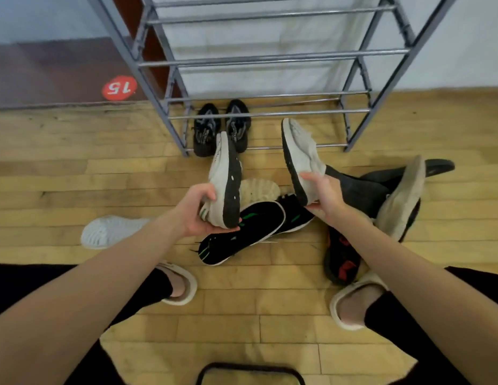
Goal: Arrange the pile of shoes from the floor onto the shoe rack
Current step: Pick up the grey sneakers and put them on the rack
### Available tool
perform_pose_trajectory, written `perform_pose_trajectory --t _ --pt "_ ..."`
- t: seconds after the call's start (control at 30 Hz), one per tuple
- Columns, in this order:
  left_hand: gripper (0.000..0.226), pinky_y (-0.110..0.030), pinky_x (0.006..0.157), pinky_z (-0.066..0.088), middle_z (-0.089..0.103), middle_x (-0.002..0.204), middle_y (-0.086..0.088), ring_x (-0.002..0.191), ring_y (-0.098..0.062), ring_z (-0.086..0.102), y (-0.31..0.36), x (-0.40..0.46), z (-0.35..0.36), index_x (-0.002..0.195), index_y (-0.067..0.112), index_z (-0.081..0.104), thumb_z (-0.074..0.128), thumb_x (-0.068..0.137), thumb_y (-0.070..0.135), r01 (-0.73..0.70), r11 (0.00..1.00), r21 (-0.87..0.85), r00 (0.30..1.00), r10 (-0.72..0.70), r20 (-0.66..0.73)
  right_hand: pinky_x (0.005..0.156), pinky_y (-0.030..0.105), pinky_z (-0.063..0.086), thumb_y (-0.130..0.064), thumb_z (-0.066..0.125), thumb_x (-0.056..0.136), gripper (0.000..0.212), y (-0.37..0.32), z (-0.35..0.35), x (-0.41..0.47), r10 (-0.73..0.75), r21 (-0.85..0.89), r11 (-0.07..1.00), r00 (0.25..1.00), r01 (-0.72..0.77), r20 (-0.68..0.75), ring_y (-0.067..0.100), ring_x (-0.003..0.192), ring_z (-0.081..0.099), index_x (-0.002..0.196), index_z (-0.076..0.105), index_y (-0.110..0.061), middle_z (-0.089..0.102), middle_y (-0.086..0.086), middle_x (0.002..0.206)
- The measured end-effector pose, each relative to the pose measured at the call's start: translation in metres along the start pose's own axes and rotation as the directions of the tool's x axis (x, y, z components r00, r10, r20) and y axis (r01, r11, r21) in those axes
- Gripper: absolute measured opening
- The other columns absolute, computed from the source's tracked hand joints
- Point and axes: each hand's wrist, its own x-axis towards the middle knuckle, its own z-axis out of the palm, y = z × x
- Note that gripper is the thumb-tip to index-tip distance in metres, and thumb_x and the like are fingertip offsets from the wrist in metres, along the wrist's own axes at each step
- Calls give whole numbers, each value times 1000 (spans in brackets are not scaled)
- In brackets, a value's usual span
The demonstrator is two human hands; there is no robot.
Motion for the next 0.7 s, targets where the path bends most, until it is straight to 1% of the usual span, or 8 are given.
perform_pose_trajectory --t 0.07,0.13,0.2,0.27,0.37,0.5,0.6,0.7 --pt "66 -60 94 47 59 110 -16 107 -40 57 -1 16 25 116 10 55 53 50 10 31 994 104 1000 -31 -5 88 48 55 -28 71 76 34 3 -13 9 -14 -2 1000 1000 14 -26 25 99 66 108 65 -18 69 8 110" --pt "59 -60 94 48 59 106 -16 102 -39 58 3 34 50 114 8 54 53 54 9 31 987 155 999 -30 -12 97 49 50 -31 69 80 36 2 -23 21 -59 -111 993 994 49 -88 23 102 62 112 63 -16 67 4 115" --pt "44 -59 95 47 58 106 -15 104 -37 57 11 53 73 107 8 54 51 63 9 29 983 182 999 -22 -39 99 47 47 -34 67 82 33 -1 -31 34 -110 -225 971 985 78 -135 22 101 57 109 59 -17 62 4 116" --pt "35 -57 99 45 56 109 -13 109 -33 56 22 71 93 102 10 54 50 67 11 29 979 201 999 -20 -49 98 42 46 -36 66 83 45 -7 -39 50 -138 -311 947 979 85 -152 26 110 56 119 56 -11 60 7 121" --pt "54 -55 95 48 53 120 -12 114 -32 57 39 104 111 116 14 52 55 62 15 22 972 233 997 -4 -78 93 38 44 -34 62 87 53 -21 -50 75 -206 -403 902 975 154 -89 29 120 54 132 51 -8 59 7 123" --pt "43 -47 92 53 57 116 -14 106 -29 60 59 145 128 116 12 53 58 73 15 11 976 218 998 2 -57 97 49 44 -35 56 91 41 -32 -58 112 -305 -569 785 952 244 -12 36 113 55 124 54 -11 62 13 119" --pt "55 -49 93 53 58 127 -12 114 -28 59 65 180 135 129 15 51 65 75 15 -26 968 251 990 59 -125 100 55 39 -40 50 93 33 -32 -56 144 -366 -671 698 930 249 -35 39 115 51 118 51 -18 59 15 120" --pt "68 -46 90 55 58 126 -10 110 -26 60 68 213 139 135 11 43 72 74 19 -68 960 272 966 132 -224 105 55 33 -45 43 96 43 -36 -44 178 -415 -769 603 907 211 -77 42 123 44 133 44 -22 49 19 134"
